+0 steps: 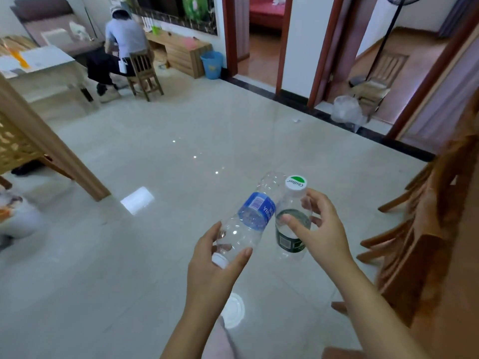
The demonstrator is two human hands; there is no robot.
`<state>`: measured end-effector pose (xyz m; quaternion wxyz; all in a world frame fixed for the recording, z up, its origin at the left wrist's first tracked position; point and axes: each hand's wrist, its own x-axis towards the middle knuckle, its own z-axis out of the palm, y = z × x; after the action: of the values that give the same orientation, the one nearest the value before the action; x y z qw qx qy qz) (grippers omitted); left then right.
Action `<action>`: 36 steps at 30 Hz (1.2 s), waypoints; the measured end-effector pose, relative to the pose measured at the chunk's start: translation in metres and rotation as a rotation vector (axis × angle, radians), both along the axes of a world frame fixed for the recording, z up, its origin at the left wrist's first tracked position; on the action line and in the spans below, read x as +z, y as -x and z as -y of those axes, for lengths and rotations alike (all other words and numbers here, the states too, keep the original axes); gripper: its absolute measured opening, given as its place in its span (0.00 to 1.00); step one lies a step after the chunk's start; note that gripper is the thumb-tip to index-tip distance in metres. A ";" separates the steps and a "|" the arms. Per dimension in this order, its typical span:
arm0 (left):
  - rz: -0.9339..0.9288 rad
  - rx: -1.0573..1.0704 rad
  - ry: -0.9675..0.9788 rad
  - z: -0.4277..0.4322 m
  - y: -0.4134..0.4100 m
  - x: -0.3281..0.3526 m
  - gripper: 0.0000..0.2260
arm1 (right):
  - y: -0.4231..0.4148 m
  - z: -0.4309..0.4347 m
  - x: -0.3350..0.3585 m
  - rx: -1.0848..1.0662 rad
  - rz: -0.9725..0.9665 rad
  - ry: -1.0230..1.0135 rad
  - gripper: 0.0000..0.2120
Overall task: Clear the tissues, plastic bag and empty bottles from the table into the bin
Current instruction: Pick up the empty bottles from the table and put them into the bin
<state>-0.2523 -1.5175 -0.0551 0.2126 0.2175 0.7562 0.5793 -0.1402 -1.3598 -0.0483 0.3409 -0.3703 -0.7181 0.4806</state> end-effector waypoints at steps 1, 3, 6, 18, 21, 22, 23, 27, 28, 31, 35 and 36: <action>-0.021 -0.029 0.005 -0.010 0.015 0.000 0.27 | 0.012 -0.008 0.000 -0.017 0.000 0.001 0.25; -0.038 -0.070 0.014 -0.027 0.049 -0.001 0.27 | 0.040 -0.022 -0.002 -0.052 0.002 0.003 0.25; -0.009 -0.103 0.004 -0.052 0.107 0.003 0.24 | 0.088 -0.041 0.002 -0.098 0.005 -0.004 0.25; 0.020 -0.421 0.005 -0.197 0.240 0.005 0.27 | 0.188 -0.135 0.007 -0.348 0.039 0.008 0.25; -0.002 -0.495 0.015 -0.247 0.251 0.003 0.27 | 0.194 -0.172 0.001 -0.423 0.037 0.009 0.25; -0.020 -0.520 0.019 -0.267 0.255 0.004 0.27 | 0.195 -0.186 -0.001 -0.441 0.028 0.011 0.25; -0.037 -0.544 0.018 -0.287 0.259 0.005 0.27 | 0.196 -0.202 -0.003 -0.460 0.014 0.014 0.25; -0.087 -0.613 0.004 -0.377 0.267 0.011 0.26 | 0.200 -0.281 -0.004 -0.515 -0.018 -0.003 0.24; -0.091 -0.625 0.005 -0.400 0.268 0.014 0.25 | 0.200 -0.302 -0.002 -0.524 -0.020 -0.013 0.24; -0.114 -0.677 0.000 -0.468 0.271 0.026 0.25 | 0.198 -0.364 0.007 -0.582 -0.043 -0.029 0.24; -0.198 -0.762 -0.010 -0.556 0.269 0.043 0.26 | 0.191 -0.435 0.012 -0.665 -0.034 -0.022 0.27; -0.210 -0.783 -0.015 -0.577 0.265 0.044 0.26 | 0.188 -0.451 0.013 -0.686 -0.036 -0.023 0.27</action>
<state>-0.5177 -0.9405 -0.0113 0.3373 0.5484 0.6298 0.4346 -0.3283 -0.9091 -0.0348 0.4995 -0.5778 -0.5509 0.3364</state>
